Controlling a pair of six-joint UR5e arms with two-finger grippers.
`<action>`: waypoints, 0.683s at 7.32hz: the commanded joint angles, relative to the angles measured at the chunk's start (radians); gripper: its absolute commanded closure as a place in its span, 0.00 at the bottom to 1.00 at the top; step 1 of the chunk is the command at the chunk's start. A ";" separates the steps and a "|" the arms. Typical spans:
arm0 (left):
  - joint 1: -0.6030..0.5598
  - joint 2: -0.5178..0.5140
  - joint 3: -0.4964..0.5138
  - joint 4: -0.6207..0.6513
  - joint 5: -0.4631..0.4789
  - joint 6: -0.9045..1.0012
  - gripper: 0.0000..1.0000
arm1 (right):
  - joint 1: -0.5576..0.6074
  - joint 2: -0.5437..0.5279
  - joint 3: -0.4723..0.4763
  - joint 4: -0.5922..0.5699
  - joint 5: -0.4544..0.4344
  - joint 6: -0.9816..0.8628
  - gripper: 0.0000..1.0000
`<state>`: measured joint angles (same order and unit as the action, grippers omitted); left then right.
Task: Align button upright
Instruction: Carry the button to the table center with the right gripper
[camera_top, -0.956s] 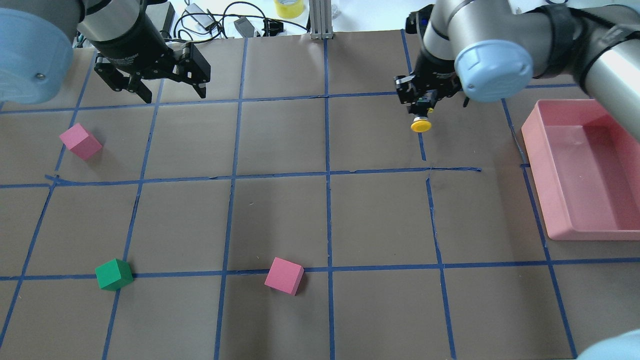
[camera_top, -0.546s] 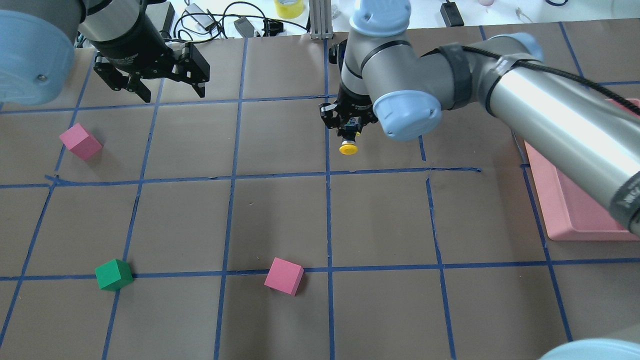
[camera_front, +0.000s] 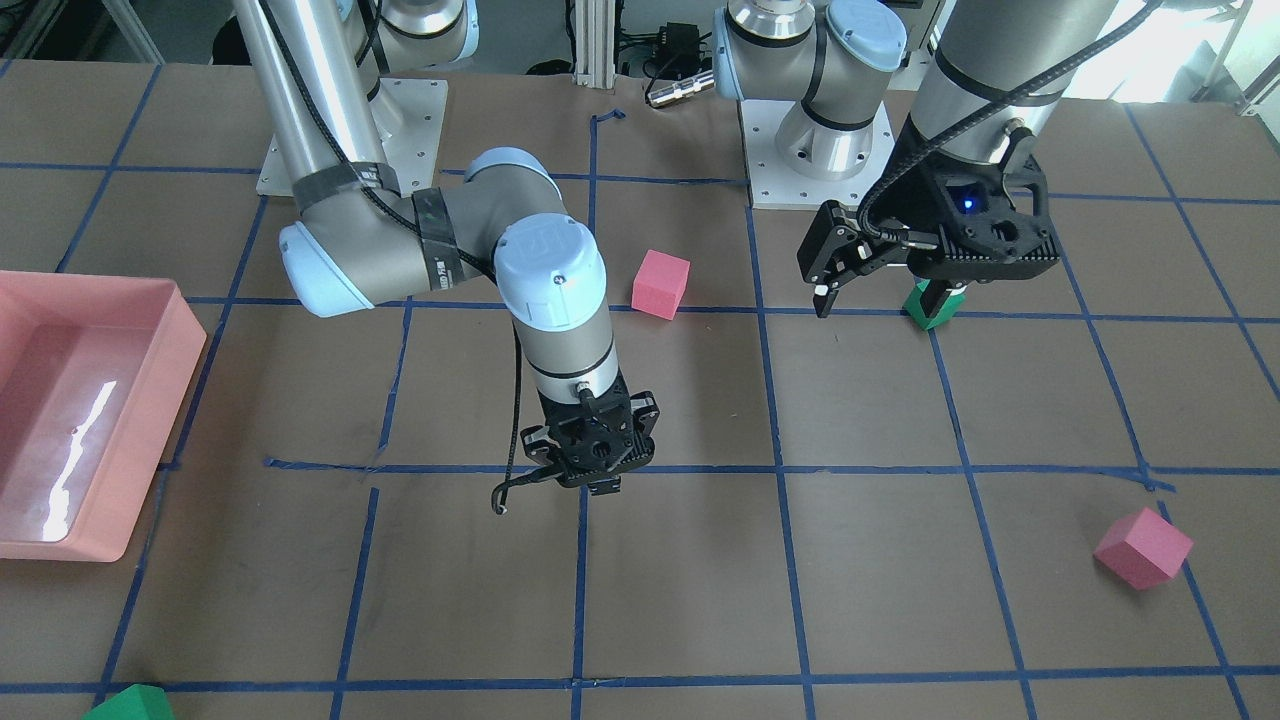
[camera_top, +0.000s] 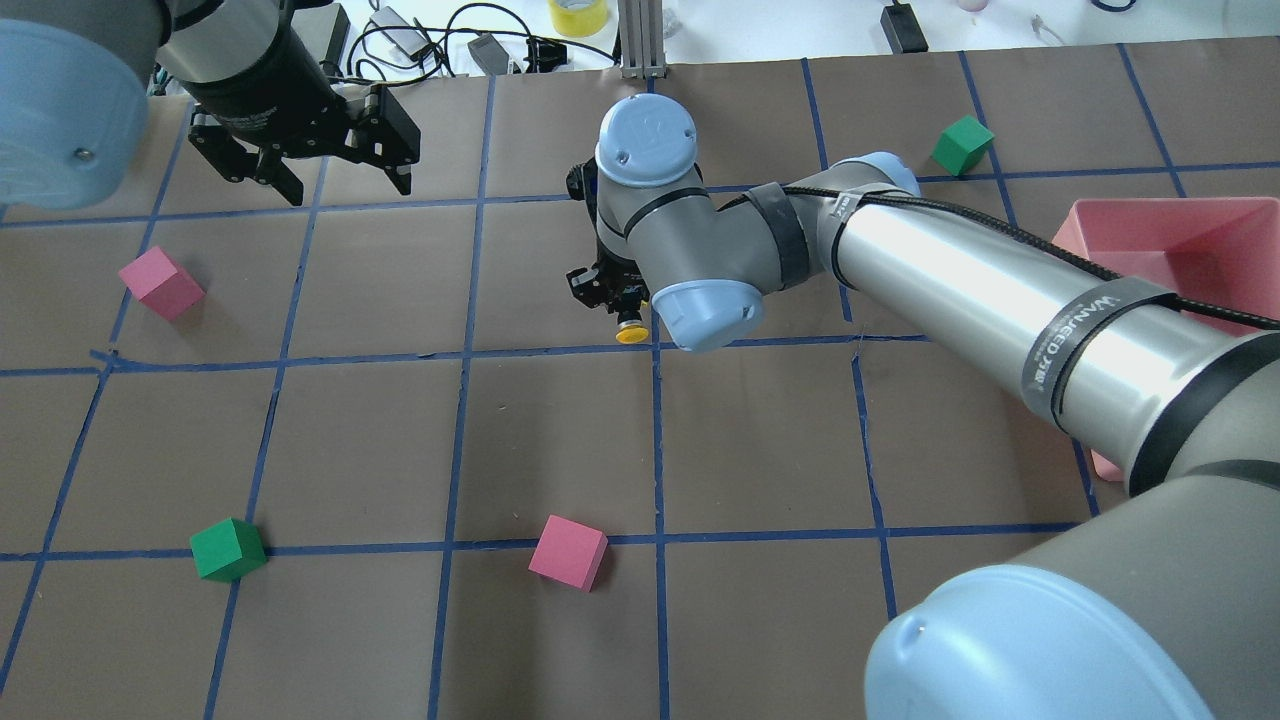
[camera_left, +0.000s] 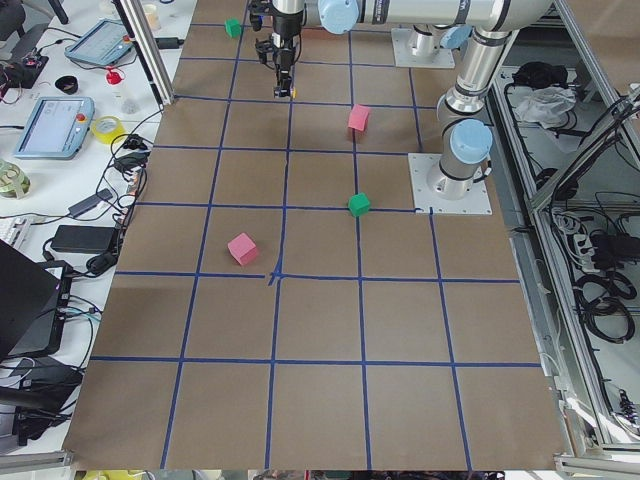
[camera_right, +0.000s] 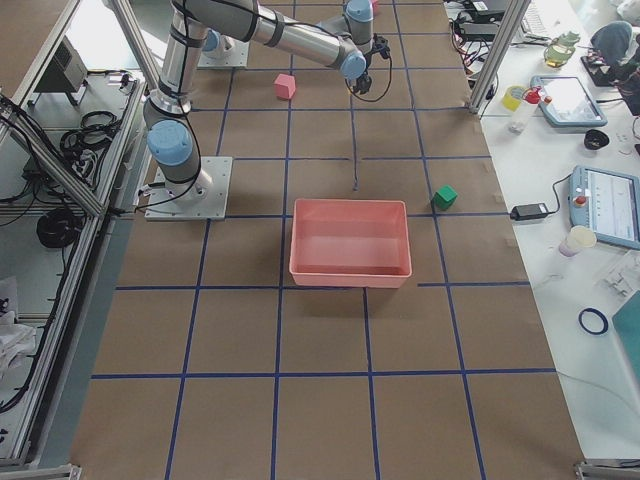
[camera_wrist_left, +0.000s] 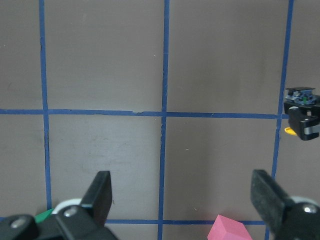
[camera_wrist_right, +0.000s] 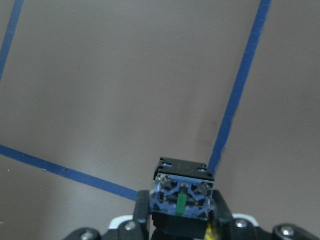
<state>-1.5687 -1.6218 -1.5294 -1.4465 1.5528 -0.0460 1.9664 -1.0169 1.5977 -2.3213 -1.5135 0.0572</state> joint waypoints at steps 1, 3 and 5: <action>0.001 0.000 0.000 0.000 0.009 0.000 0.00 | 0.006 0.021 0.014 -0.013 -0.008 -0.008 1.00; 0.009 -0.001 0.000 -0.003 0.004 -0.002 0.00 | 0.006 0.024 0.019 -0.010 -0.008 -0.016 1.00; 0.009 -0.003 -0.002 0.001 0.000 -0.002 0.00 | 0.006 0.021 0.037 -0.007 -0.008 -0.016 1.00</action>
<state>-1.5610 -1.6233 -1.5303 -1.4476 1.5583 -0.0467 1.9727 -0.9945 1.6239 -2.3299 -1.5216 0.0421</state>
